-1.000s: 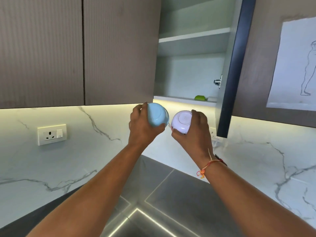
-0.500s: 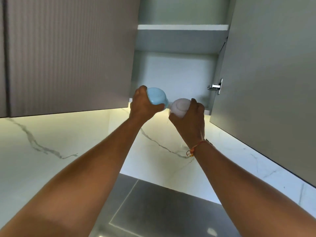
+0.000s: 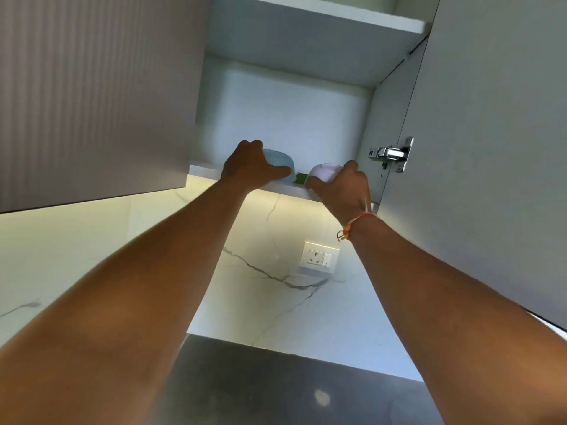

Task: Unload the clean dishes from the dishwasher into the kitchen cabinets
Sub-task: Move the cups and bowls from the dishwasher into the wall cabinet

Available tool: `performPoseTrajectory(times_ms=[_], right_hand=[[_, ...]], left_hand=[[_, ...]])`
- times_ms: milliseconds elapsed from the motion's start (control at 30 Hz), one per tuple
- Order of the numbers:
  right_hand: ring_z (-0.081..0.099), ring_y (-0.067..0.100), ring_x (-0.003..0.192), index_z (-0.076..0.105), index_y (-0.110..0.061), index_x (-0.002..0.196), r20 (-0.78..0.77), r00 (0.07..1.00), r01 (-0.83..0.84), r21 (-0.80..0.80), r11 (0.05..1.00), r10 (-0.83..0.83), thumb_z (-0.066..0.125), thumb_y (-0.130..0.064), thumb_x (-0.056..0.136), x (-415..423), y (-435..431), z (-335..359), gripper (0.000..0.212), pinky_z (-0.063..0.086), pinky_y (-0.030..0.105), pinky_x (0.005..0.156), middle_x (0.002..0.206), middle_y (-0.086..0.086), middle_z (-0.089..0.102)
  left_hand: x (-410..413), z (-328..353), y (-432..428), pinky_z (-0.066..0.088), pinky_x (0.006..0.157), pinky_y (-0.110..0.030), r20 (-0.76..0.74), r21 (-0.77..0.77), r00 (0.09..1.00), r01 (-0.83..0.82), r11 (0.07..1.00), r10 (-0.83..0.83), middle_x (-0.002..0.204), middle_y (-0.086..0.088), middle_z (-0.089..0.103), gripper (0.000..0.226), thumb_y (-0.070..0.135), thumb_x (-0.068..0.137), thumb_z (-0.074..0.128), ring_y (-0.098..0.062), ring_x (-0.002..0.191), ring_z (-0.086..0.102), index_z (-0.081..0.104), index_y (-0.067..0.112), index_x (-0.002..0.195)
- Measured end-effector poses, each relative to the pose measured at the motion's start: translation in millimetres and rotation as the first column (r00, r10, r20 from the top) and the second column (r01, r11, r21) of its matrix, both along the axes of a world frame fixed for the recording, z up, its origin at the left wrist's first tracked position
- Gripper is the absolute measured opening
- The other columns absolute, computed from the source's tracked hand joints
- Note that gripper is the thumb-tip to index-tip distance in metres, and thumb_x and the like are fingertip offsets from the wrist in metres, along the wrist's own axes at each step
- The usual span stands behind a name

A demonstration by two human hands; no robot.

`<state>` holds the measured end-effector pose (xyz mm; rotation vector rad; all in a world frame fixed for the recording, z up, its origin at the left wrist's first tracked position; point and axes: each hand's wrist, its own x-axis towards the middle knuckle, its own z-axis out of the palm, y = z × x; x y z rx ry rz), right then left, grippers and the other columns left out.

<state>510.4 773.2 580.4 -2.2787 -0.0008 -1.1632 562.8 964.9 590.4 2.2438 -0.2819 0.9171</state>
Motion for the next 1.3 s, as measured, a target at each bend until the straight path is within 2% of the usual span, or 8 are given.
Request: performPoseTrajectory(times_ms=[167, 433, 600, 800, 933, 1033, 1233, 1300], right_hand=[[0.057, 0.021, 0.076, 0.057, -0.009, 0.096, -0.088, 0.995, 0.046, 0.061, 0.997, -0.040, 0.068, -0.044, 0.078, 19.4, -5.6, 11.4, 0.041, 0.037, 0.022, 0.057, 0.082, 0.000, 0.060], [0.048, 0.021, 0.086, 0.040, -0.010, 0.125, -0.265, 0.960, 0.101, 0.027, 0.995, -0.090, 0.069, -0.051, 0.083, 36.7, -16.6, 21.1, 0.066, 0.038, 0.030, 0.073, 0.102, 0.006, 0.054], [0.042, 0.035, 0.126, 0.045, -0.014, 0.132, -0.249, 0.934, 0.255, -0.040, 0.966, -0.257, 0.072, -0.064, 0.076, 45.1, -10.4, 18.2, 0.080, 0.044, 0.043, 0.094, 0.133, 0.014, 0.044], [0.052, 0.035, 0.117, 0.050, -0.010, 0.127, -0.078, 0.958, 0.272, -0.050, 0.961, -0.275, 0.073, -0.041, 0.085, 46.8, -6.1, 9.7, 0.057, 0.047, 0.040, 0.091, 0.126, 0.016, 0.052], [0.063, 0.034, 0.105, 0.067, -0.006, 0.102, -0.094, 0.956, 0.263, -0.151, 0.953, -0.279, 0.058, -0.016, 0.094, 50.2, -7.1, 11.1, 0.016, 0.044, 0.029, 0.079, 0.112, 0.017, 0.065], [0.062, 0.033, 0.114, 0.066, -0.004, 0.110, -0.231, 0.931, 0.234, -0.215, 0.948, -0.282, 0.052, -0.007, 0.096, 47.6, -10.9, 16.9, 0.021, 0.047, 0.032, 0.083, 0.120, 0.016, 0.065], [0.054, 0.033, 0.124, 0.054, 0.000, 0.134, -0.372, 0.909, 0.121, -0.198, 0.973, -0.189, 0.041, -0.009, 0.102, 41.3, -13.7, 23.9, 0.036, 0.035, 0.024, 0.062, 0.136, 0.019, 0.055], [0.054, 0.033, 0.124, 0.054, 0.001, 0.133, -0.382, 0.909, 0.101, -0.180, 0.979, -0.164, 0.041, -0.009, 0.102, 37.7, -13.9, 21.7, 0.035, 0.033, 0.025, 0.065, 0.135, 0.020, 0.056]], left_hand=[[22.9, 3.0, -17.0, 0.055, 0.087, -0.037, -0.074, 0.053, 0.997, 0.005, 0.999, -0.002, 0.115, -0.009, 0.061, 0.085, 0.070, 0.064, 0.073, -0.027, 0.103, 0.060, 0.054, 0.009, 0.120], [38.7, 5.1, -38.2, 0.054, 0.087, -0.041, -0.092, 0.134, 0.995, -0.032, 0.990, 0.045, 0.116, -0.010, 0.058, 0.091, 0.073, 0.066, 0.072, -0.031, 0.105, 0.060, 0.039, 0.010, 0.124], [43.8, -0.1, -39.8, 0.050, 0.094, -0.046, 0.021, 0.213, 0.997, -0.081, 0.974, 0.078, 0.129, -0.012, 0.046, 0.071, 0.070, 0.080, 0.060, -0.031, 0.119, 0.049, 0.053, 0.017, 0.127], [40.1, -9.2, -38.6, 0.051, 0.080, -0.038, 0.230, 0.154, 0.972, 0.004, 0.988, -0.039, 0.102, -0.008, 0.064, 0.024, 0.039, 0.093, 0.058, -0.028, 0.097, 0.060, 0.062, 0.015, 0.098], [37.6, -8.2, -37.4, 0.052, 0.085, -0.037, 0.182, 0.220, 0.982, 0.012, 0.976, -0.053, 0.107, -0.007, 0.068, 0.029, 0.034, 0.099, 0.047, -0.028, 0.100, 0.061, 0.069, 0.016, 0.102], [40.3, -6.2, -37.1, 0.052, 0.090, -0.039, 0.115, 0.313, 0.992, 0.005, 0.950, -0.043, 0.112, -0.008, 0.067, 0.035, 0.037, 0.102, 0.040, -0.029, 0.104, 0.061, 0.067, 0.016, 0.109], [38.0, 0.6, -40.1, 0.043, 0.101, -0.040, -0.080, 0.423, 0.997, 0.022, 0.906, 0.013, 0.132, -0.008, 0.058, 0.043, 0.041, 0.105, 0.028, -0.030, 0.116, 0.055, 0.056, 0.020, 0.131], [36.1, 2.2, -41.3, 0.042, 0.100, -0.039, -0.119, 0.419, 0.993, 0.042, 0.907, 0.008, 0.134, -0.009, 0.057, 0.045, 0.041, 0.106, 0.026, -0.030, 0.116, 0.055, 0.054, 0.018, 0.134]])
